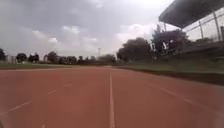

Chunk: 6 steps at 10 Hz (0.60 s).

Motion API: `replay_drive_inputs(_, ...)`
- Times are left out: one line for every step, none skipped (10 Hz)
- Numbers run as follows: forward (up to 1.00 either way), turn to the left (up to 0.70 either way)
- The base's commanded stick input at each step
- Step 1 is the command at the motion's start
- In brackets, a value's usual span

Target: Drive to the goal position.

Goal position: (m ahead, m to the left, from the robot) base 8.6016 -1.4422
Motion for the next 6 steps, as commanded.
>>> replay_drive_inputs(0.45,0.0)
replay_drive_inputs(0.45,0.0)
replay_drive_inputs(0.45,0.0)
replay_drive_inputs(0.45,0.0)
replay_drive_inputs(0.45,0.0)
replay_drive_inputs(0.45,0.0)
